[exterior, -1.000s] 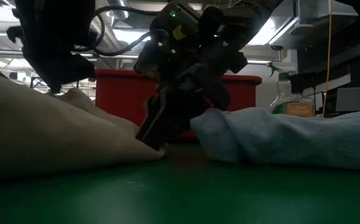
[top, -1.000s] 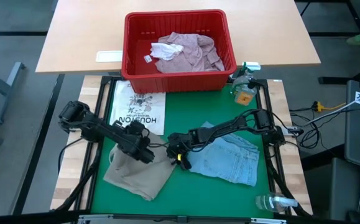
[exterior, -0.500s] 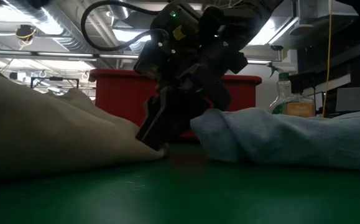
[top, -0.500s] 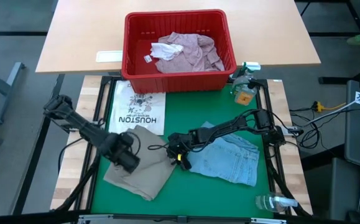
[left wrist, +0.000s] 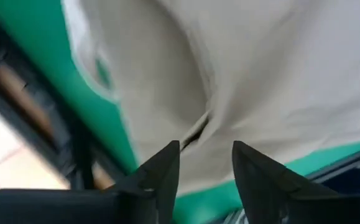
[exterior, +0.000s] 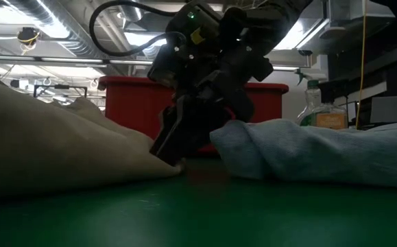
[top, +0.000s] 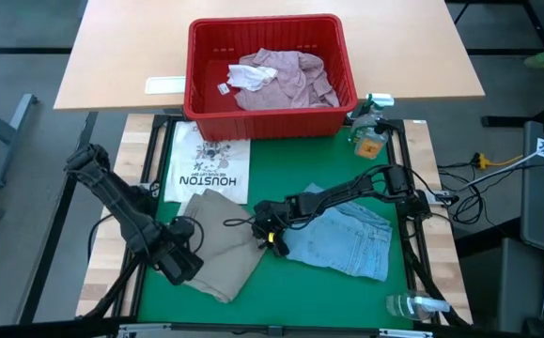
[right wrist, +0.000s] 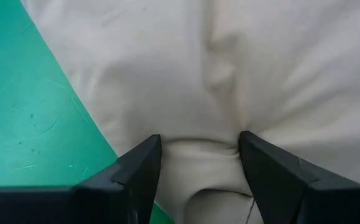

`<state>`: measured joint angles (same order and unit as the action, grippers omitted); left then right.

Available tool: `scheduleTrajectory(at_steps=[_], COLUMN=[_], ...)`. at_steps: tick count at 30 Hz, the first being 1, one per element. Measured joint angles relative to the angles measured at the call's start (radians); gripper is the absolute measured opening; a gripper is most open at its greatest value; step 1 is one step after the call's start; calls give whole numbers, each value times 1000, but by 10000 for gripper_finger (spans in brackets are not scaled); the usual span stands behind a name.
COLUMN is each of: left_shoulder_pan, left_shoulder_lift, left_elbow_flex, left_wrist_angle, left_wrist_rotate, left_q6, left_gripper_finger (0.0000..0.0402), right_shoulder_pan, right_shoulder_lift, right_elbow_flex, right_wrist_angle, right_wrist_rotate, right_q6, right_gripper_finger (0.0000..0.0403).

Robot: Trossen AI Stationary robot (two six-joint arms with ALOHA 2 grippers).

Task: Fold laundry
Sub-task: Fold the gray short

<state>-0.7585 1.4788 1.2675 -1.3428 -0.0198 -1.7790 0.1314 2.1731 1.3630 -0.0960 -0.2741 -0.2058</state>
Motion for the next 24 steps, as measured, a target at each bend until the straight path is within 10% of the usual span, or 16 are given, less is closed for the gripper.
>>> scheduleTrajectory(at_steps=[16, 24], left_shoulder_pan=[6, 6], left_shoulder_lift=[9, 9], left_elbow_flex=[-137, -147], left_wrist_angle=[135, 140], left_wrist_rotate=[44, 107], left_q6=[-27, -27], left_gripper_finger=[173, 49], right_shoulder_pan=[-1, -1], right_shoulder_lift=[1, -9], right_elbow_flex=[-1, 2], right_wrist_angle=[41, 38], right_wrist_rotate=[-14, -15], right_q6=[0, 33], right_gripper_finger=[220, 220])
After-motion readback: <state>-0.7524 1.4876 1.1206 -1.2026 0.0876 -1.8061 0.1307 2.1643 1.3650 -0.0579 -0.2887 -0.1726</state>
